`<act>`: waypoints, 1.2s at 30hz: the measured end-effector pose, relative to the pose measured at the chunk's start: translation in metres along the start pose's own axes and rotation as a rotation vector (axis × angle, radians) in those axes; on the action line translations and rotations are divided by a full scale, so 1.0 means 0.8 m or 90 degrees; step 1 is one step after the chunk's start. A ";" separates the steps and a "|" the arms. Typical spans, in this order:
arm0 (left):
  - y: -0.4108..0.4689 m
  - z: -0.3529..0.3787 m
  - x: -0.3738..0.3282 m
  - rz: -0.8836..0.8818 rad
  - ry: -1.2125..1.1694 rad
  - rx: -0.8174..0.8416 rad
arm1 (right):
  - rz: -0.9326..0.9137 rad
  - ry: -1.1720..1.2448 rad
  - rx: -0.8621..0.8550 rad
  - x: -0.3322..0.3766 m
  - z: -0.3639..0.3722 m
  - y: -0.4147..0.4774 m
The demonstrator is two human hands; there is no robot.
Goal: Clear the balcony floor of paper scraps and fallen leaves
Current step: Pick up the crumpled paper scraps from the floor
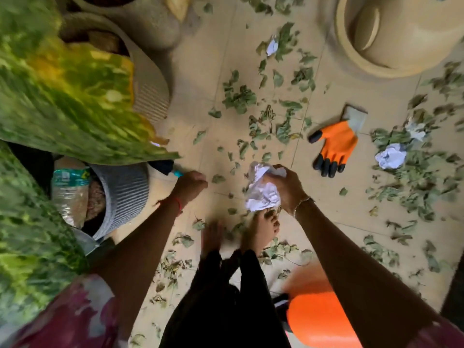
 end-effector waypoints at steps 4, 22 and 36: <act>0.063 -0.026 0.029 0.010 0.181 -0.044 | -0.004 0.036 -0.049 -0.010 -0.030 0.029; 0.219 0.086 0.122 0.243 0.053 -0.275 | 0.038 0.384 -0.072 -0.104 0.026 0.194; 0.218 0.101 0.139 0.156 0.045 -0.175 | 0.061 0.403 -0.105 -0.024 0.024 0.096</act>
Point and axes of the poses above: each hand's wrist, its own y-axis towards the middle knuckle, its own z-axis out of the palm, x = y × z, the point moved 9 cm from there along y, towards the middle knuckle
